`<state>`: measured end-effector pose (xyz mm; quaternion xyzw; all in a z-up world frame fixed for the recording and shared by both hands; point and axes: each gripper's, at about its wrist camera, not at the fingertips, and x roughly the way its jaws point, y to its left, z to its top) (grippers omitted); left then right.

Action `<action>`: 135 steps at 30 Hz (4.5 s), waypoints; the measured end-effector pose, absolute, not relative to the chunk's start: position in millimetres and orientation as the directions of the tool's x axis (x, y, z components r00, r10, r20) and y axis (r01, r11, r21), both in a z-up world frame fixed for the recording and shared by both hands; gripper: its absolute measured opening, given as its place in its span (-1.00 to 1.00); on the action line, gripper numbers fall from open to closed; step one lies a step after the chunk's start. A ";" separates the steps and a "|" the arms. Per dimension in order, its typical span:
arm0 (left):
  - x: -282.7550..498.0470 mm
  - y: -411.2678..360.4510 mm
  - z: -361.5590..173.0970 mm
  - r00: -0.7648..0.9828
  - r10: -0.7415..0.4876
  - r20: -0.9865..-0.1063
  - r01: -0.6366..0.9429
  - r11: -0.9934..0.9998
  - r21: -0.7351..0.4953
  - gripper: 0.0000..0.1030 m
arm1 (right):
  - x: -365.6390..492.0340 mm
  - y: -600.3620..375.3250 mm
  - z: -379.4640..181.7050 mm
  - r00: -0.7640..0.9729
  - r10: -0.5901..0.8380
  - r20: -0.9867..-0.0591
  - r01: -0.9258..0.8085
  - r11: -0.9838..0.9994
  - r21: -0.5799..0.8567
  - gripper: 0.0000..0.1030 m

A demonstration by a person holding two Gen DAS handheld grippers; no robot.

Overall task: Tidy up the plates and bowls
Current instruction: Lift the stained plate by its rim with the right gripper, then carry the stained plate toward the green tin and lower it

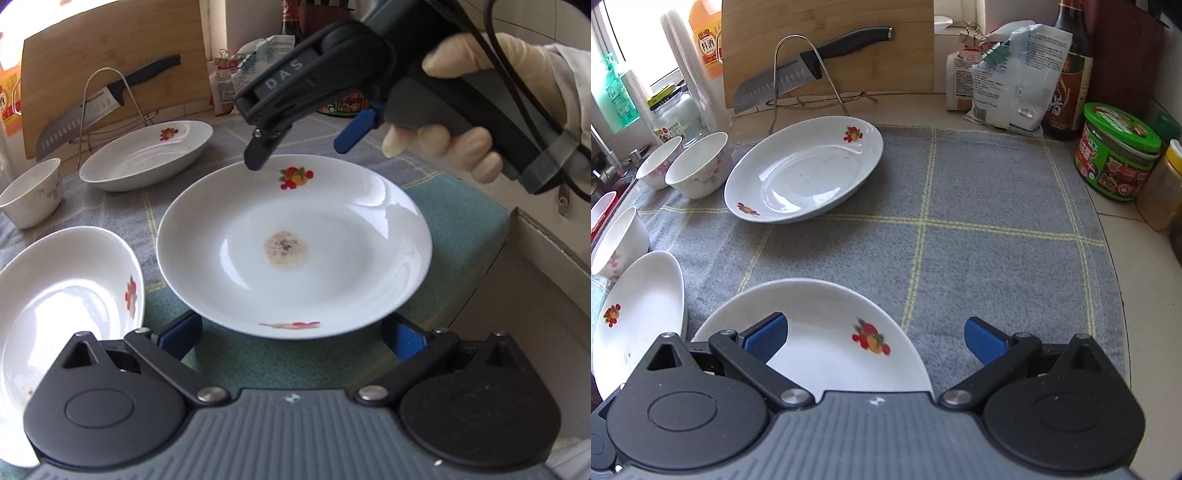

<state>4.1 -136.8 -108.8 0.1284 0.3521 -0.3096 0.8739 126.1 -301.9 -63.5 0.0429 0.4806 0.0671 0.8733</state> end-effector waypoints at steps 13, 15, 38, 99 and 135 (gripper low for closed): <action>5.0 -137.4 -108.4 0.569 -0.459 -0.682 0.620 0.785 -0.012 0.99 | 149.5 -294.9 -71.9 0.452 0.237 -0.860 -0.166 0.969 0.180 1.00; 4.5 -137.5 -108.6 0.575 -0.455 -0.680 0.616 0.788 -0.006 0.99 | 151.2 -297.0 -74.3 0.435 0.263 -0.861 -0.184 0.962 0.200 1.00; -1.2 -143.2 -111.3 0.622 -0.428 -0.655 0.585 0.811 0.026 0.99 | 171.0 -307.8 -83.7 0.157 0.425 -0.892 -0.431 0.842 0.326 1.00; 68.1 -196.5 -83.7 0.553 -0.499 -0.667 0.699 0.713 0.046 0.99 | 200.3 -391.9 -54.3 0.114 0.576 -0.809 -0.393 0.774 0.496 0.98; 128.1 -261.5 -105.5 0.511 -0.525 -0.680 0.737 0.676 0.032 0.99 | 236.7 -470.0 -80.3 0.201 0.497 -0.844 -0.326 0.847 0.421 0.98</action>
